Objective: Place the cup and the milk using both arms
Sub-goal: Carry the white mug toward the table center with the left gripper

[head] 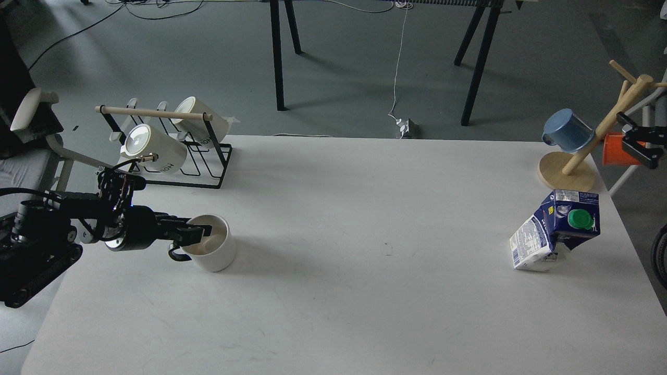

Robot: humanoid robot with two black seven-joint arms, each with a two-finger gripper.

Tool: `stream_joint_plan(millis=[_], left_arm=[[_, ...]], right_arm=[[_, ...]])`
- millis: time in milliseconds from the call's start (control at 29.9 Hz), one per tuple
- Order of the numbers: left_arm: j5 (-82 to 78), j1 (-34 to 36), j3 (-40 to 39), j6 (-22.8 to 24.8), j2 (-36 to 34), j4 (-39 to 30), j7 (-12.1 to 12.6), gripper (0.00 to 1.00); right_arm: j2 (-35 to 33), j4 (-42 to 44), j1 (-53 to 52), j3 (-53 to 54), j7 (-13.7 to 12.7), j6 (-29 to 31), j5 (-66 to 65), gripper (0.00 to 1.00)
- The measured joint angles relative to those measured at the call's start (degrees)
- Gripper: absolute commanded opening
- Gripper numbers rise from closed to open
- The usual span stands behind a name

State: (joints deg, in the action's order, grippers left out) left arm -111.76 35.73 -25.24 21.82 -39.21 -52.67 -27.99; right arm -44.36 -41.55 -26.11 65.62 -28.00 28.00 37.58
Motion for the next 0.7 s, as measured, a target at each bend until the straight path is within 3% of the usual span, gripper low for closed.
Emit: stream_joint_plan(millis=[401, 568, 702], left_arm=[[1.37, 0.22, -0.94, -0.37, -1.32, -2.32, 0.0, 0.0], [10.64, 3.48, -1.34, 4.64, -2.03, -8.33, 0.0, 0.0], [16.28, 7.92, -1.33, 6.06, 1.95, -9.2, 0.0, 0.0]], right_arm=[[-0.92, 0.08, 0.34, 0.12, 0.0, 0.0, 0.19, 0.98], [-1.49, 0.46, 0.36, 0.59, 0.0, 0.0, 0.42, 0.98], [-1.75, 2.8, 0.36, 2.79, 0.0, 0.0, 0.47, 0.98]])
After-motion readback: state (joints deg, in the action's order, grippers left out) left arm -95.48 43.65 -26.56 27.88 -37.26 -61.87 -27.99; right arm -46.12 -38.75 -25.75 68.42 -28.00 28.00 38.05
